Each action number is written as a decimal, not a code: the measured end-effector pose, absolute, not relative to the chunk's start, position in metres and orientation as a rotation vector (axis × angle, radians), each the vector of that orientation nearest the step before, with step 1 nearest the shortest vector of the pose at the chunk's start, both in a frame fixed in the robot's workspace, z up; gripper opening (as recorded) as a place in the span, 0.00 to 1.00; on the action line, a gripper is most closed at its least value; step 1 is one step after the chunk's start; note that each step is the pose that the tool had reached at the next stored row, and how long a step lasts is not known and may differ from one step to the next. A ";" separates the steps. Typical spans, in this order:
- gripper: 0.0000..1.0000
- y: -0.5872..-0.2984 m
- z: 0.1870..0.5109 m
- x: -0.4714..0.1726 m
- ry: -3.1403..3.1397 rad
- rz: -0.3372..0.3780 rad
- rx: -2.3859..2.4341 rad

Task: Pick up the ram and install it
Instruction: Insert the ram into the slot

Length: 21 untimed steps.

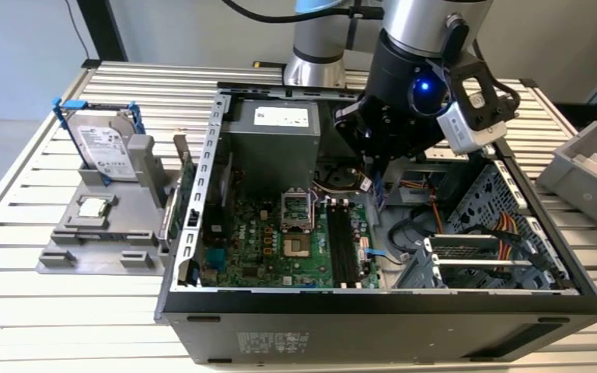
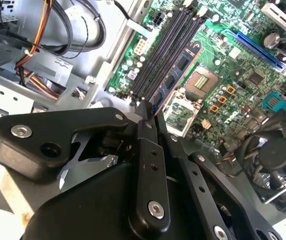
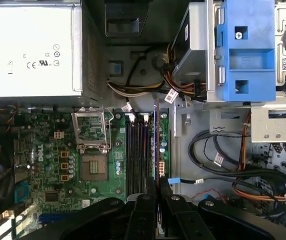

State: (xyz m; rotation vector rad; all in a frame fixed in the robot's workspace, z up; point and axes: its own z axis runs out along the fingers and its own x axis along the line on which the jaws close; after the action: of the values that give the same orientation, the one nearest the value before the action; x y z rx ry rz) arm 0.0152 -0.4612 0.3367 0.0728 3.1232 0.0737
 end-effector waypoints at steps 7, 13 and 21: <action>0.00 -0.461 0.335 0.015 3.123 0.074 0.073; 0.00 -0.461 0.335 0.015 3.123 0.074 0.073; 0.00 -0.462 0.328 0.015 3.124 0.074 0.073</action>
State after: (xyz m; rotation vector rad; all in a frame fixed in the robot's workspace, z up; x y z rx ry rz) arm 0.0153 -0.4616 0.3281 0.0735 3.1236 0.0735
